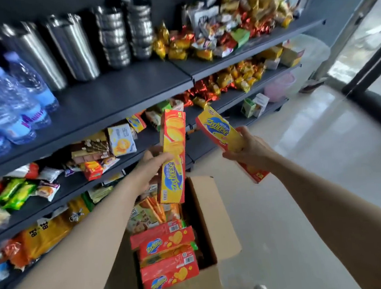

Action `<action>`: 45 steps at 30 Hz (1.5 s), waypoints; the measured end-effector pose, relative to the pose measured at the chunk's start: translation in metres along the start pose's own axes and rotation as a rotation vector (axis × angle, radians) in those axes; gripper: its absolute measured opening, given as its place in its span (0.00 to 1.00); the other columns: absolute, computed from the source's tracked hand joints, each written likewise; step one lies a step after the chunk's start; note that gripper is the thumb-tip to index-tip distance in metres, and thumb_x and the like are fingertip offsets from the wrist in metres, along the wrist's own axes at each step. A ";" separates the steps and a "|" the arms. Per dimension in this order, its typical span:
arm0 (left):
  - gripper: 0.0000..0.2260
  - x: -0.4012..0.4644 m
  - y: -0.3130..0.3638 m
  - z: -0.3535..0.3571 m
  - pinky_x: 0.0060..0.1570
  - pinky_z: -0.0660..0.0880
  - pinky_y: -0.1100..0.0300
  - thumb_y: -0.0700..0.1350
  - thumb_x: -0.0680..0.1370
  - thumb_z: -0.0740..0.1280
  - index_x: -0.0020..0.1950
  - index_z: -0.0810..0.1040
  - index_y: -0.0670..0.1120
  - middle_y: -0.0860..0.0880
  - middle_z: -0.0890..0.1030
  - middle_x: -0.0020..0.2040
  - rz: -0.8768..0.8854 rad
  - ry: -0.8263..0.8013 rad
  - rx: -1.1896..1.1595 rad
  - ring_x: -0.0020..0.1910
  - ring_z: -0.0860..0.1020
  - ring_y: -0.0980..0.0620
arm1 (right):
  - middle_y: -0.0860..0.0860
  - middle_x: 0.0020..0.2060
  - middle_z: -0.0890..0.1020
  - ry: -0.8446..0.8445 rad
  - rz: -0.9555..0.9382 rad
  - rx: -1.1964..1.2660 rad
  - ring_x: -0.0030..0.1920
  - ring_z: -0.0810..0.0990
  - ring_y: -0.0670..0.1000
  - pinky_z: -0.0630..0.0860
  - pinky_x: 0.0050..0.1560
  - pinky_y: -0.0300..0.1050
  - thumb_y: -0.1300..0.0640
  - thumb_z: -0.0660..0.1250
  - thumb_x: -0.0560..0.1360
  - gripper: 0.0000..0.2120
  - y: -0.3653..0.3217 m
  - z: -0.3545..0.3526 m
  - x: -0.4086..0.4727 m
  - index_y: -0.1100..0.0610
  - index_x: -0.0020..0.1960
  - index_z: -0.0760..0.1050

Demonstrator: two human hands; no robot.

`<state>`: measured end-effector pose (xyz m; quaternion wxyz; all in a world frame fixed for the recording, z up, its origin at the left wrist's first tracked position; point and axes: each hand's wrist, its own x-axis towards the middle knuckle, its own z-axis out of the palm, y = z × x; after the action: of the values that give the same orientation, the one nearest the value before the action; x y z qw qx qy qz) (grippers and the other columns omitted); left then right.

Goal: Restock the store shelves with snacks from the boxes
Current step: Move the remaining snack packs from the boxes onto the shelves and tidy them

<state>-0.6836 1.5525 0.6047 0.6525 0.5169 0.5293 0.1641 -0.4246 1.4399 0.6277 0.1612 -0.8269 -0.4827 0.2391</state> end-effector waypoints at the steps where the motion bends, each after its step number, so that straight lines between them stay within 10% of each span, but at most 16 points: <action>1: 0.21 0.000 0.010 0.013 0.49 0.75 0.57 0.53 0.73 0.74 0.58 0.67 0.49 0.52 0.77 0.52 0.020 0.026 0.028 0.49 0.78 0.54 | 0.52 0.51 0.77 0.011 -0.034 -0.017 0.45 0.76 0.55 0.70 0.42 0.45 0.42 0.73 0.72 0.36 0.007 -0.015 0.006 0.47 0.72 0.59; 6: 0.57 0.008 0.043 0.072 0.67 0.71 0.46 0.72 0.56 0.75 0.79 0.57 0.50 0.50 0.71 0.72 0.094 0.180 0.017 0.68 0.73 0.47 | 0.52 0.53 0.80 0.015 -0.202 -0.055 0.51 0.79 0.58 0.74 0.51 0.50 0.38 0.74 0.69 0.36 0.047 -0.083 0.033 0.45 0.71 0.62; 10: 0.30 -0.001 0.073 0.109 0.59 0.74 0.52 0.62 0.74 0.71 0.70 0.67 0.50 0.47 0.77 0.65 0.120 0.406 -0.003 0.60 0.77 0.45 | 0.51 0.51 0.79 -0.005 -0.287 -0.103 0.49 0.79 0.57 0.72 0.49 0.49 0.34 0.69 0.72 0.35 0.069 -0.125 0.047 0.45 0.73 0.60; 17: 0.32 0.003 0.122 0.116 0.58 0.73 0.53 0.56 0.79 0.68 0.78 0.59 0.47 0.50 0.72 0.68 0.215 0.556 -0.107 0.61 0.75 0.49 | 0.58 0.60 0.77 0.001 -0.446 -0.074 0.54 0.77 0.62 0.71 0.51 0.52 0.34 0.57 0.79 0.28 0.069 -0.164 0.103 0.42 0.75 0.58; 22: 0.18 0.007 0.161 0.091 0.47 0.78 0.56 0.58 0.75 0.71 0.61 0.71 0.54 0.51 0.82 0.54 0.293 0.666 -0.123 0.46 0.82 0.52 | 0.59 0.62 0.74 0.035 -0.649 -0.132 0.57 0.77 0.64 0.72 0.53 0.52 0.37 0.58 0.81 0.27 0.010 -0.205 0.150 0.43 0.76 0.57; 29: 0.17 -0.006 0.250 0.031 0.46 0.74 0.63 0.55 0.78 0.69 0.65 0.73 0.54 0.56 0.80 0.54 0.496 0.871 -0.081 0.48 0.79 0.58 | 0.58 0.57 0.76 0.102 -0.946 -0.194 0.58 0.77 0.60 0.69 0.55 0.46 0.44 0.64 0.80 0.24 -0.132 -0.271 0.221 0.46 0.74 0.64; 35: 0.27 -0.036 0.314 -0.036 0.61 0.76 0.50 0.63 0.68 0.70 0.63 0.74 0.54 0.51 0.80 0.57 0.514 1.098 -0.021 0.55 0.80 0.49 | 0.57 0.60 0.78 0.131 -1.141 -0.133 0.60 0.76 0.59 0.71 0.59 0.49 0.45 0.65 0.79 0.23 -0.249 -0.318 0.259 0.43 0.72 0.67; 45: 0.18 -0.048 0.349 -0.110 0.53 0.72 0.55 0.54 0.77 0.67 0.65 0.74 0.48 0.49 0.77 0.57 0.437 1.347 -0.057 0.54 0.76 0.48 | 0.60 0.62 0.78 0.189 -1.229 -0.501 0.63 0.75 0.62 0.70 0.62 0.50 0.43 0.64 0.79 0.24 -0.407 -0.290 0.338 0.43 0.74 0.68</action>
<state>-0.6808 1.7143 0.9362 0.1488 0.3801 0.6975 0.5890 -0.4161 1.9217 0.9907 0.1128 -0.4313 -0.8907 -0.0889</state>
